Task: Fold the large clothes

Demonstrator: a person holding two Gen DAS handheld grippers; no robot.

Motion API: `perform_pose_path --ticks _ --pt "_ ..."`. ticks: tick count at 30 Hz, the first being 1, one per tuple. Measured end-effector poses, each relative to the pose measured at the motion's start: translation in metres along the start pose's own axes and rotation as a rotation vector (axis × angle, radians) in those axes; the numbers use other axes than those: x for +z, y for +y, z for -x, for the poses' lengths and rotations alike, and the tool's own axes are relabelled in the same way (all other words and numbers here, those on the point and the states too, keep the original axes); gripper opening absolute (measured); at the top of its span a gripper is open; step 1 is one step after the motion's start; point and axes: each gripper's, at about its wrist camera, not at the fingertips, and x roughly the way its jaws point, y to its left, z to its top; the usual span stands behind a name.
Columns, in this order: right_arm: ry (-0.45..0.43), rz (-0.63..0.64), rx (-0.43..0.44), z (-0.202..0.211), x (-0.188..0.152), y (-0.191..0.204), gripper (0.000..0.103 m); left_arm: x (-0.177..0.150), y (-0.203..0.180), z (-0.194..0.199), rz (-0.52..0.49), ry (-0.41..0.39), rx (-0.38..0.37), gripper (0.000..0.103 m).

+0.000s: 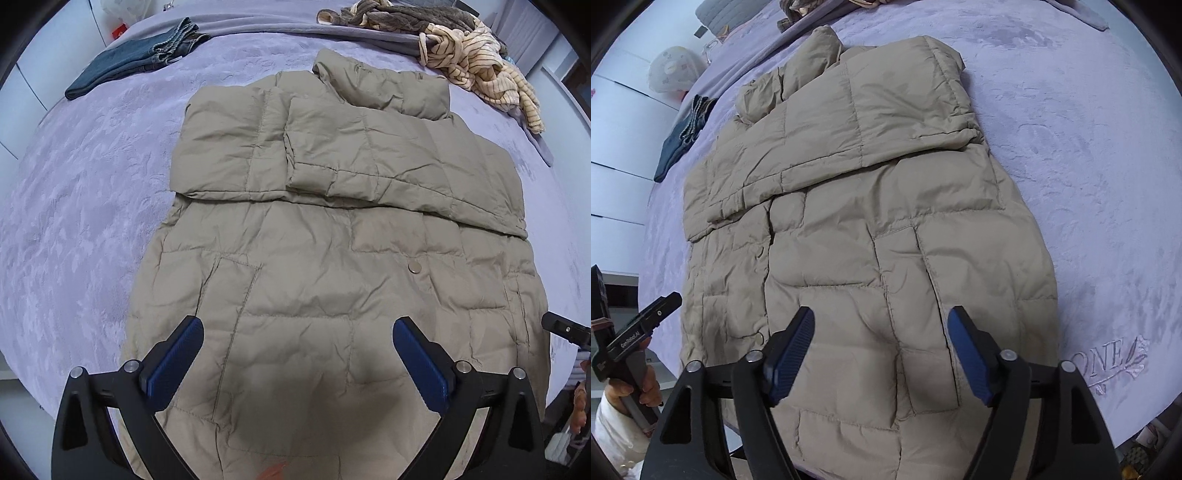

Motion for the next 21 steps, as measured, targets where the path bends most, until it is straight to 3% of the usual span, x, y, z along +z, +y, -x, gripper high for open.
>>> perform_pose_path --ticks 8,10,21 --pt "0.016 -0.033 0.060 -0.008 -0.016 0.001 0.084 -0.022 0.005 -0.001 0.027 0.033 0.043 0.102" --pt "0.016 -0.040 0.072 -0.009 -0.023 0.002 0.103 -0.028 0.008 0.000 0.027 0.037 0.043 0.102" --pt "-0.005 -0.140 0.090 -0.013 -0.068 0.009 0.103 -0.065 0.028 -0.001 0.010 0.039 -0.003 0.102"
